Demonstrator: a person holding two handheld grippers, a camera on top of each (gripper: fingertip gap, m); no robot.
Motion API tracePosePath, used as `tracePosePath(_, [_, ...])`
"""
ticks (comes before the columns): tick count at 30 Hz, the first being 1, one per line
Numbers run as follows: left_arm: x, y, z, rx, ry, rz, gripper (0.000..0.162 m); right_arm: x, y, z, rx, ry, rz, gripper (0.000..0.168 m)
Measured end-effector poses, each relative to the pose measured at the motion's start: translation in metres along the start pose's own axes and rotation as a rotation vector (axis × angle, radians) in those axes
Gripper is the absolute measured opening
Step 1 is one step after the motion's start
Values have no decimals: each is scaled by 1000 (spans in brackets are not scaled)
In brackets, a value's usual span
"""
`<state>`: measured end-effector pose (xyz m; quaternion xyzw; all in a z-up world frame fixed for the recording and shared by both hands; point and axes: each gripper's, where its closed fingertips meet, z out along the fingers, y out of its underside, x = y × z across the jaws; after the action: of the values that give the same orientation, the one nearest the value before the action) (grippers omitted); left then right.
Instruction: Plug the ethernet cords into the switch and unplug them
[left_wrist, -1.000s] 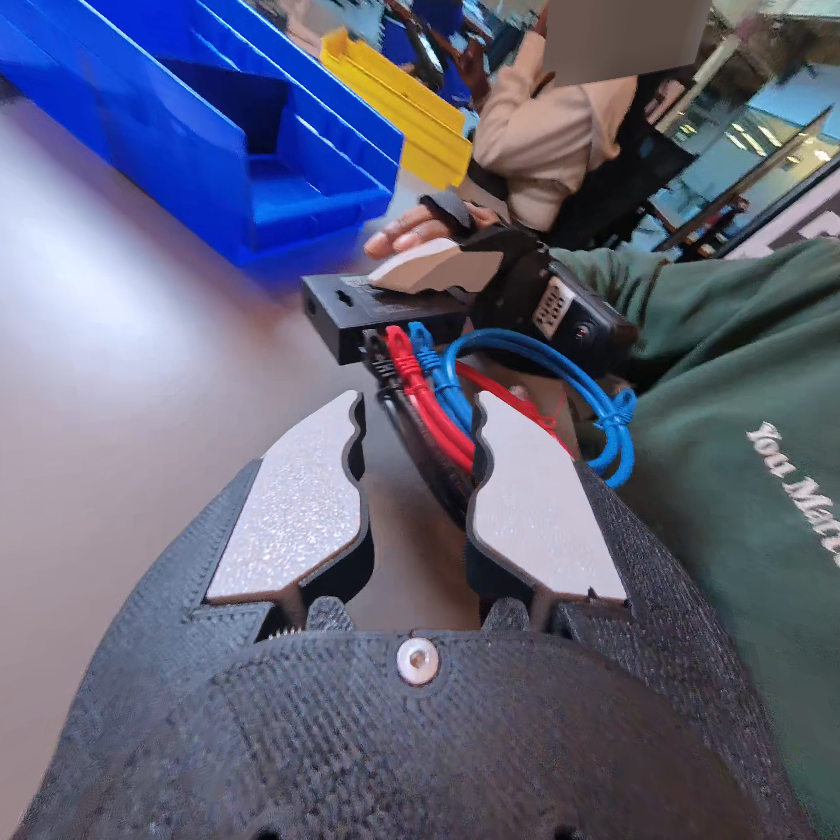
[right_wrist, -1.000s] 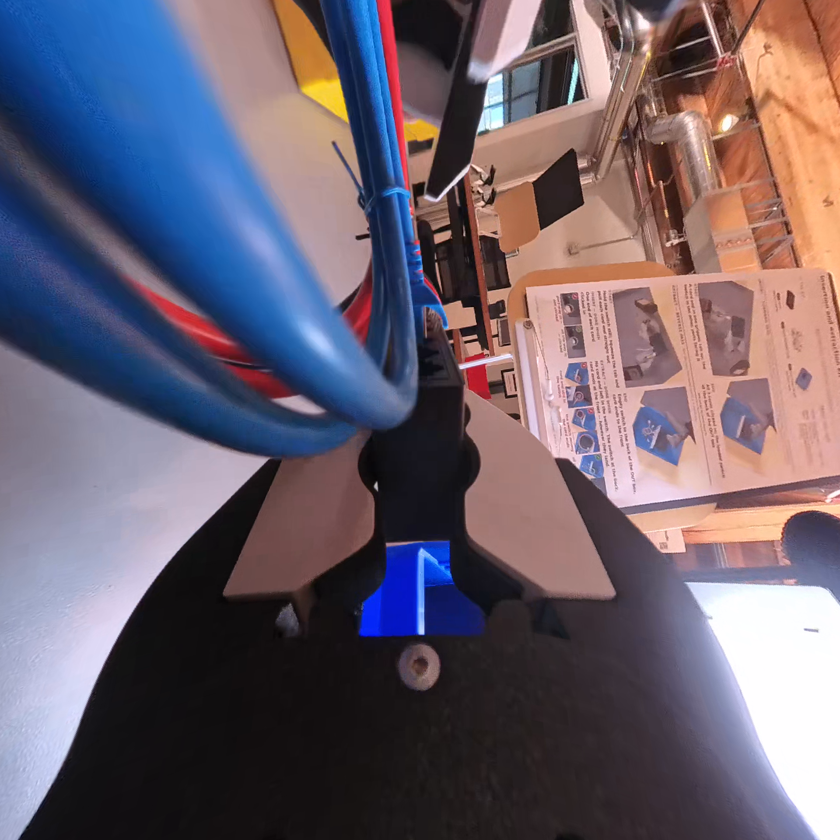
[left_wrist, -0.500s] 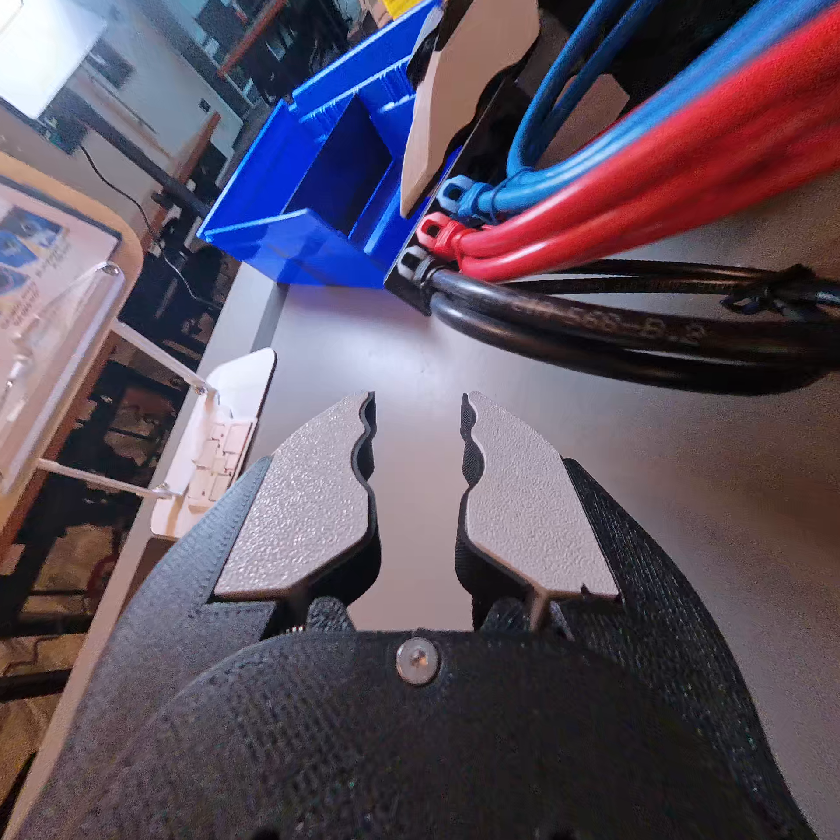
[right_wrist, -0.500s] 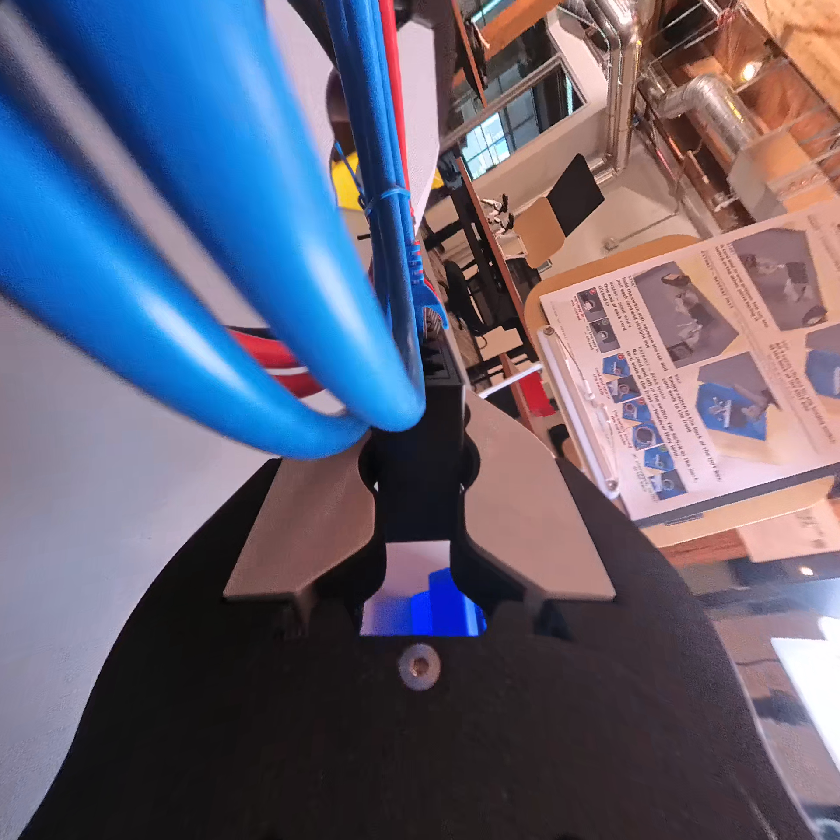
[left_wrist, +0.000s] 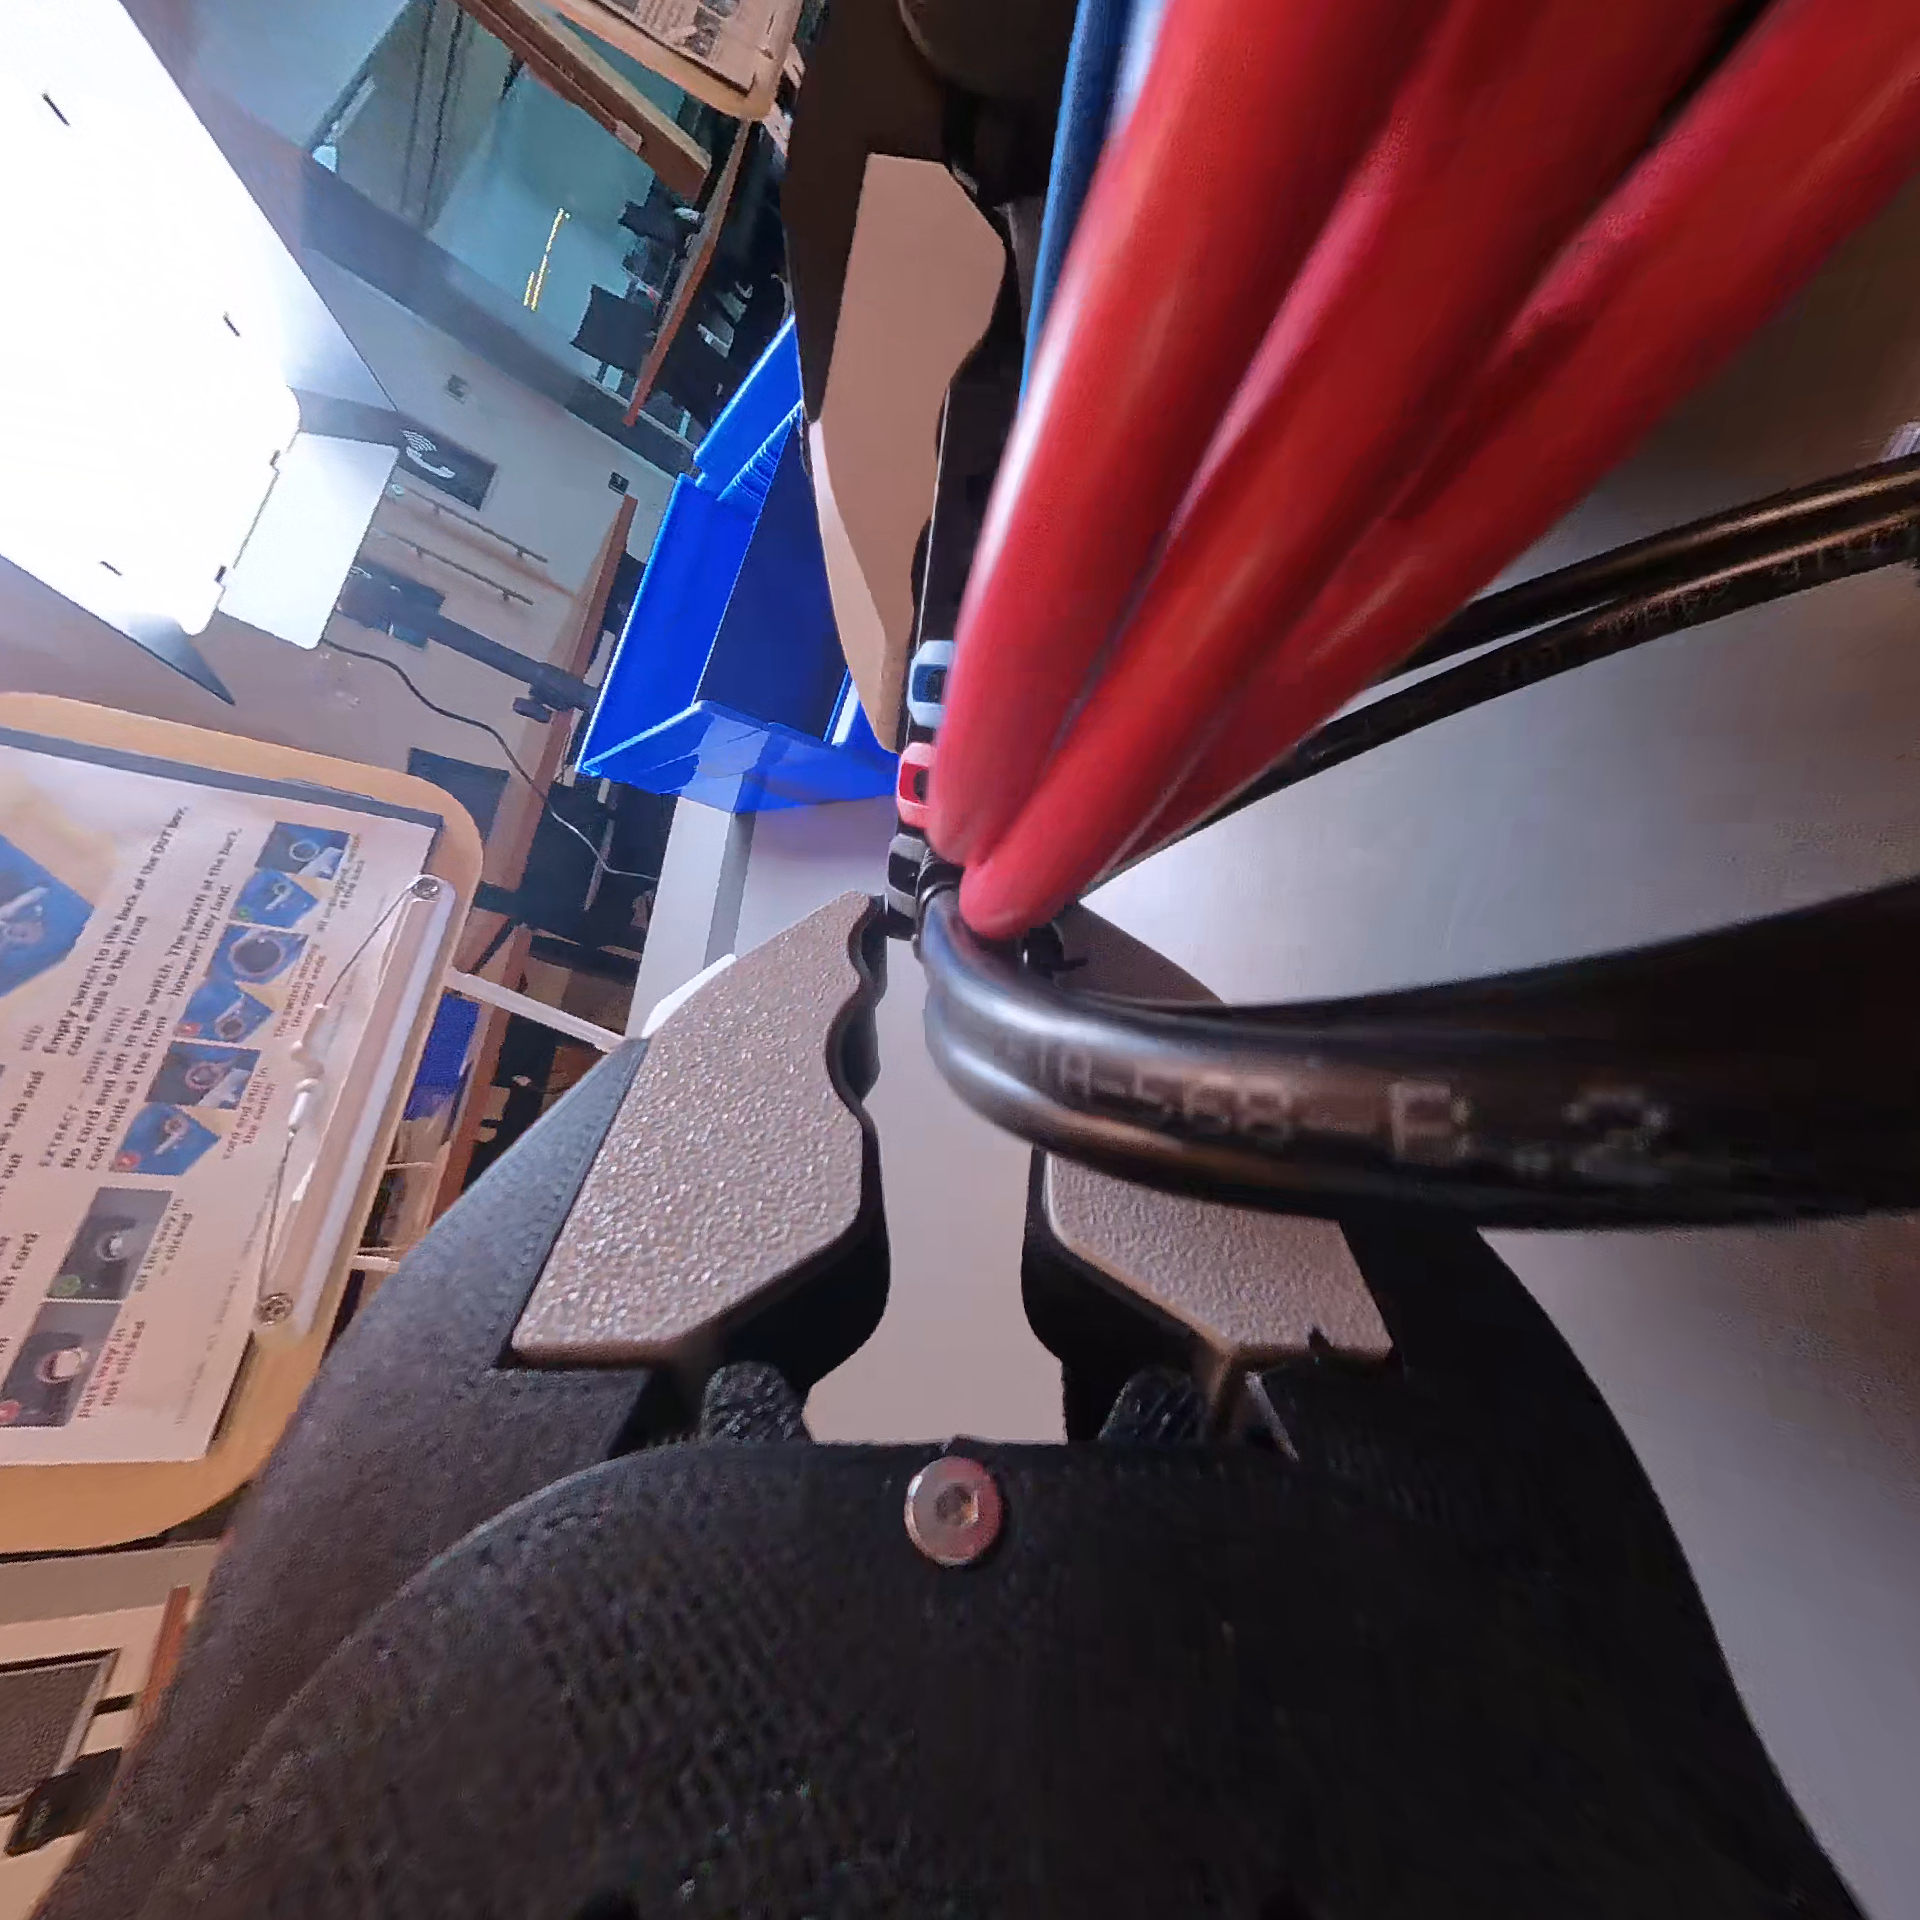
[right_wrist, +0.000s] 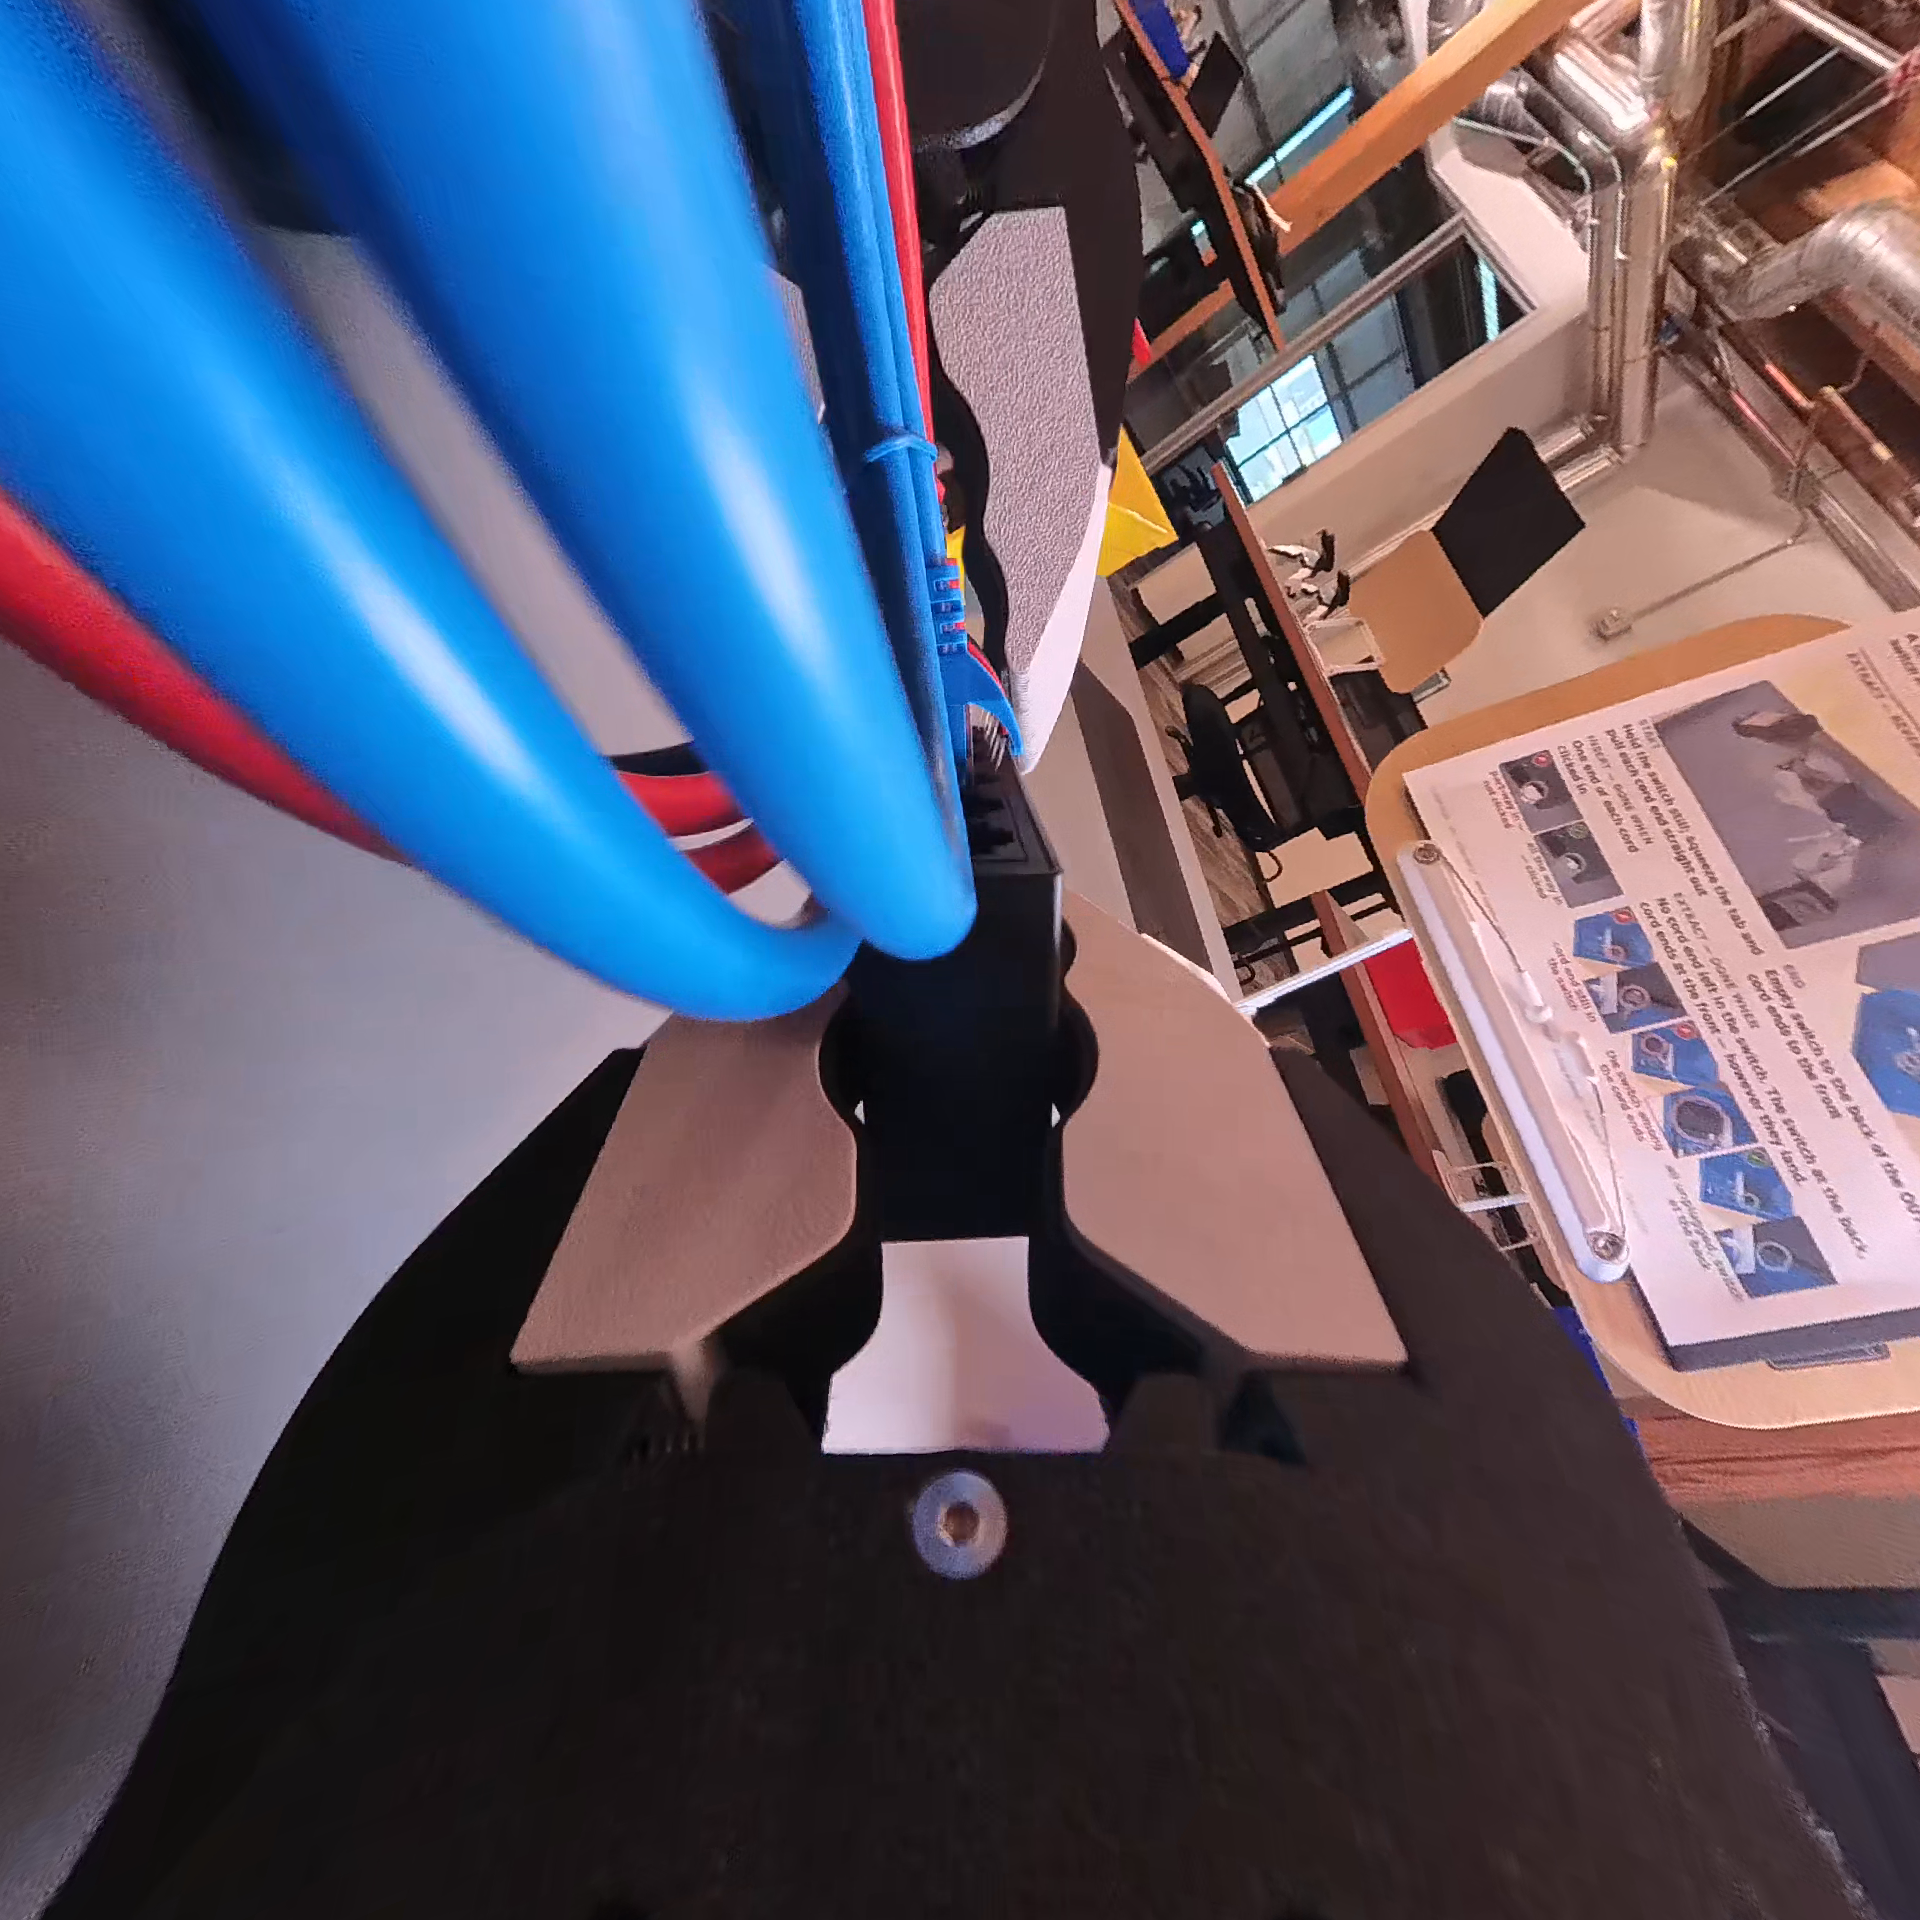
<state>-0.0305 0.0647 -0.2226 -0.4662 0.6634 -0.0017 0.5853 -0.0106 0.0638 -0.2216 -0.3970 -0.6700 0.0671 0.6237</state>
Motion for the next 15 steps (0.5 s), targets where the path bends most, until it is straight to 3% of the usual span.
tracePosePath(15, [16, -1, -5, 0, 92, 75, 25, -12, 2, -3, -25, -98, -47, 30])
